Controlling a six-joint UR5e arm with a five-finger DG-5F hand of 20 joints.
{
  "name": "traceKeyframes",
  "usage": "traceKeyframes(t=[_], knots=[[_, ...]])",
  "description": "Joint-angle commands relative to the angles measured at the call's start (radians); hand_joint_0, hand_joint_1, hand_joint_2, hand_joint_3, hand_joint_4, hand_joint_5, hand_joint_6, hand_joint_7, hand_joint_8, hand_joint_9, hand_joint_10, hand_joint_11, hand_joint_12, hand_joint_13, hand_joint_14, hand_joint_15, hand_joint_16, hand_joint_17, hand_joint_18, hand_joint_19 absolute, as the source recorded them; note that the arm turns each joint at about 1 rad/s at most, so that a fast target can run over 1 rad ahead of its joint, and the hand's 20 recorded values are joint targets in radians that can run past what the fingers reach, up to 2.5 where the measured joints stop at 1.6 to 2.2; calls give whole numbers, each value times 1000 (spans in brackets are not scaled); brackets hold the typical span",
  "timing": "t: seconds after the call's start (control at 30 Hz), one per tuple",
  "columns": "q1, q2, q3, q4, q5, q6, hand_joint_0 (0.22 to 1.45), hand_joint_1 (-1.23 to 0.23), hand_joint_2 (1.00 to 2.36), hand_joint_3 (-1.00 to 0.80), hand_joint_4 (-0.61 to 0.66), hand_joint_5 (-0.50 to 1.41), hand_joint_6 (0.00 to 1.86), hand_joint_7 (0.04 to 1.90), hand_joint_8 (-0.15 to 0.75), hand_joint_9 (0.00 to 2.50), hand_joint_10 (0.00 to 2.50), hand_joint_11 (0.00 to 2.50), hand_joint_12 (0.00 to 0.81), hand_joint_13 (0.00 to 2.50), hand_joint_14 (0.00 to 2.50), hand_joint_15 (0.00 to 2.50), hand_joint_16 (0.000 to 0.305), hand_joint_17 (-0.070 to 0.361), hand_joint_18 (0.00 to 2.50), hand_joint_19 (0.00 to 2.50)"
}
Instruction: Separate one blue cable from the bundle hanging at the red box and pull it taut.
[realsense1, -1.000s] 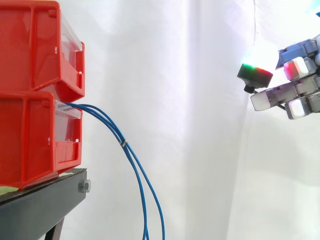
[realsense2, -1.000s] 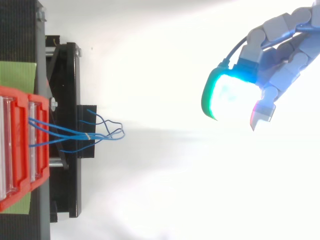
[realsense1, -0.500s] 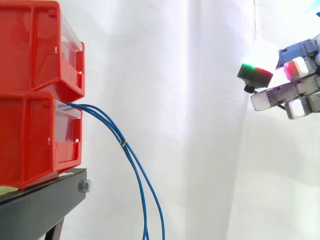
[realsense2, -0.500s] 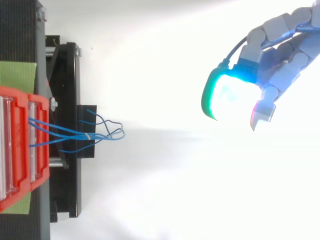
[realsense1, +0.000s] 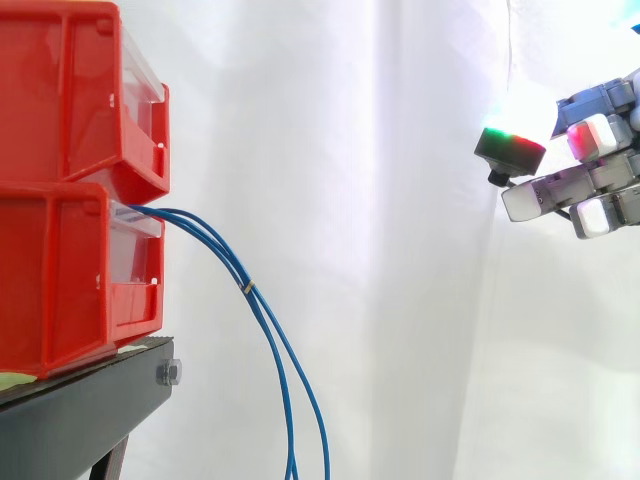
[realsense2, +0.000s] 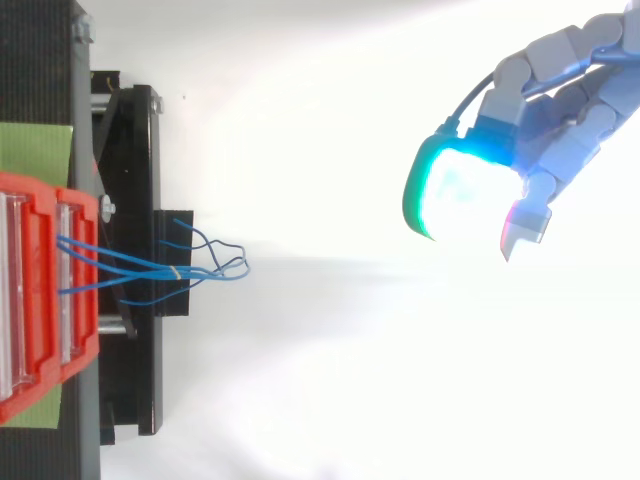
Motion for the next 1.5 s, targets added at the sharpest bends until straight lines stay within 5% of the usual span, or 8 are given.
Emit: traceKeyframes(t=[0.0, 1.47], knots=[[0, 0, 0, 0, 0, 0, 602, -528, 1005, -437, 339, -159, 503, 857, 348, 848, 13, 436, 344, 494, 7, 197, 47, 106, 502, 447], [5, 0, 0, -9, 2, 0, 604, -535, 1005, -437, 342, -161, 503, 852, 356, 865, 12, 439, 345, 551, 8, 220, 45, 102, 533, 449]])
